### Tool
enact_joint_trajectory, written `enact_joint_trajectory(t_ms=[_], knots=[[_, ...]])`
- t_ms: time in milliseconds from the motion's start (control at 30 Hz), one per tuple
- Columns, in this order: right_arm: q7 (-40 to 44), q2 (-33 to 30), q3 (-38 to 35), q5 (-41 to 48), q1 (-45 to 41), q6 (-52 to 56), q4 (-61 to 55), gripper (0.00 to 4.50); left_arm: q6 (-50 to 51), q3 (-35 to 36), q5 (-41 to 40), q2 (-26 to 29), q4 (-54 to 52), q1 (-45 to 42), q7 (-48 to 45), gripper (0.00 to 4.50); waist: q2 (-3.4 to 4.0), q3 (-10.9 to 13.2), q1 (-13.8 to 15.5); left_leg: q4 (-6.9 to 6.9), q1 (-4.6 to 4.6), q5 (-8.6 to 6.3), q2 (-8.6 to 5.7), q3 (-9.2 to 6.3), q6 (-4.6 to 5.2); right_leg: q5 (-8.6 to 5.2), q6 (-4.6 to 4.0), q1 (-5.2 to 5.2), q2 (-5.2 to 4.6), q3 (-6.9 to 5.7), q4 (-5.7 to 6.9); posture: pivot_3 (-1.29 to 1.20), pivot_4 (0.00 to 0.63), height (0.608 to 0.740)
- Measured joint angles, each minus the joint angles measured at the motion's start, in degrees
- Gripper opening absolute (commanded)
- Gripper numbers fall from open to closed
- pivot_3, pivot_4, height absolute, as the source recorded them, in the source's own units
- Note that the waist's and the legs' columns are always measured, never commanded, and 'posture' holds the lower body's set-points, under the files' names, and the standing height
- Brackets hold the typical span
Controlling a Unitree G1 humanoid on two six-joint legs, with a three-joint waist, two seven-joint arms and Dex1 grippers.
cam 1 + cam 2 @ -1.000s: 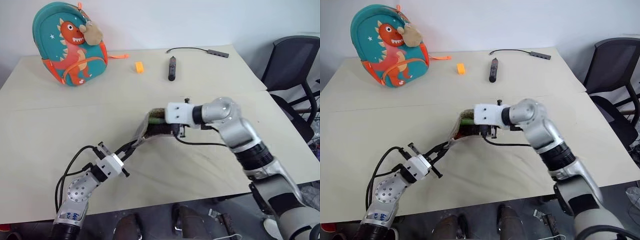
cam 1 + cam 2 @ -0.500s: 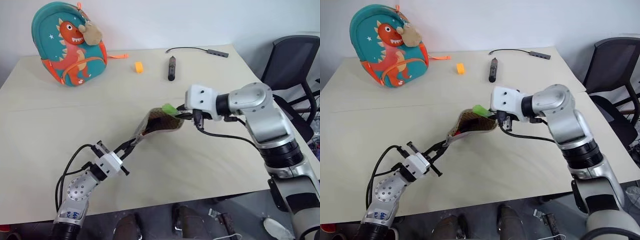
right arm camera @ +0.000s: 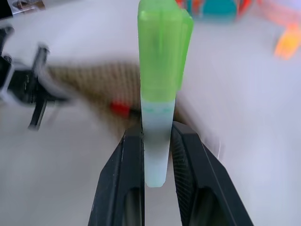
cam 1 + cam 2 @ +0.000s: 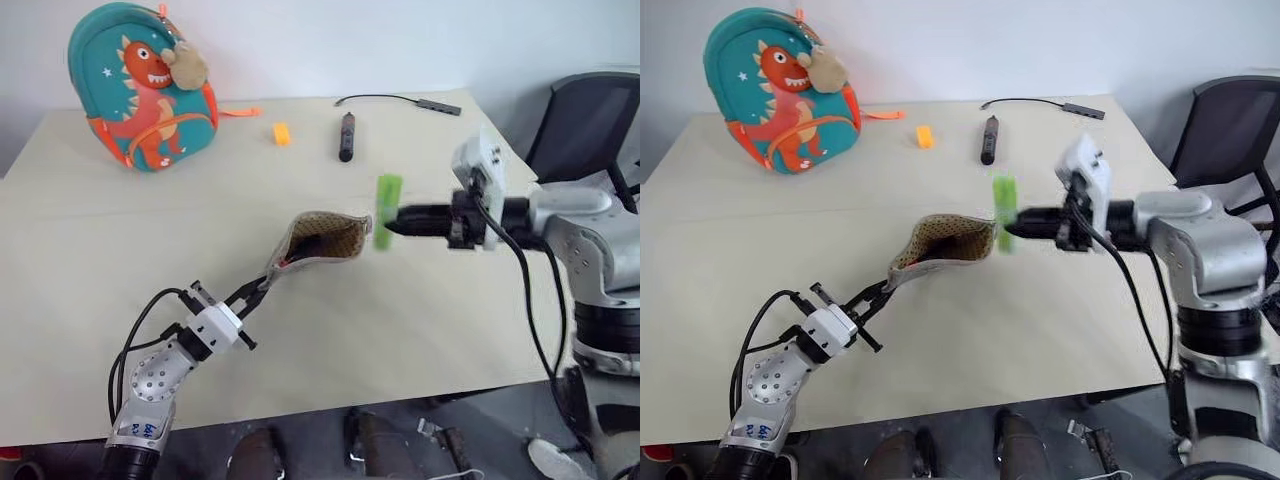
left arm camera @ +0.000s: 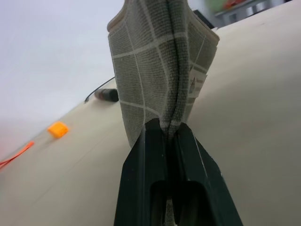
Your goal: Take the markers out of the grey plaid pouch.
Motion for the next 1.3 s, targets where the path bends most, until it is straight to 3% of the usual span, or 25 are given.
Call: enact_joint_trajectory(t_ms=[200, 500, 833, 1033, 1300], knots=[[3.0, -5.64, 2.94, 1.08, 6.33, -0.87, 8.18, 0.45, -0.17, 0.04, 0.0, -0.01, 0.11, 0.01, 0.01, 0.0, 0.0, 0.0, 0.33, 0.04, 0.02, -0.03, 0.03, 0.03, 0.05, 0.06, 0.1, 0.1, 0.1, 0.05, -0.26, 0.0, 0.15, 0.74], [-2.89, -0.1, 7.66, -5.31, 2.82, -12.91, 25.92, 0.45, -0.21, 0.02, 0.15, -0.02, 0.11, 0.05, 0.09, 0.0, 0.1, 0.01, 0.58, 0.04, 0.05, -0.03, 0.11, 0.06, 0.03, 0.11, 0.09, 0.19, 0.25, 0.06, -0.43, 0.0, 0.15, 0.74], [-5.88, 1.56, 7.88, -8.23, 0.45, -17.14, 31.16, 3.64, -0.21, 0.09, 0.16, 0.04, -0.2, 0.61, 0.14, 0.0, 0.12, 0.01, 0.73, 0.05, 0.01, -0.03, 0.09, 0.11, 0.02, 0.12, 0.1, 0.13, 0.2, 0.07, -0.38, 0.0, 0.15, 0.74], [-6.18, 1.07, 7.32, -10.05, 0.23, -23.17, 29.04, 3.64, -0.18, 0.09, 0.16, 0.05, -0.61, 0.73, 0.14, 0.0, 0.15, 0.02, 0.6, 0.04, 0.01, -0.03, 0.12, 0.12, 0.02, 0.12, 0.11, 0.11, 0.25, 0.09, -0.36, 0.0, 0.15, 0.74], [-3.59, 1.62, 2.94, -2.11, -5.16, -24.63, 7.56, 3.64, -0.11, 0.05, 0.14, 0.08, -0.66, 0.6, 0.05, 0.0, 0.05, -0.06, 0.72, 0.03, 0.03, -0.08, 0.2, 0.19, -0.07, 0.1, 0.07, 0.02, 0.46, 0.16, -0.37, 0.0, 0.15, 0.74]])
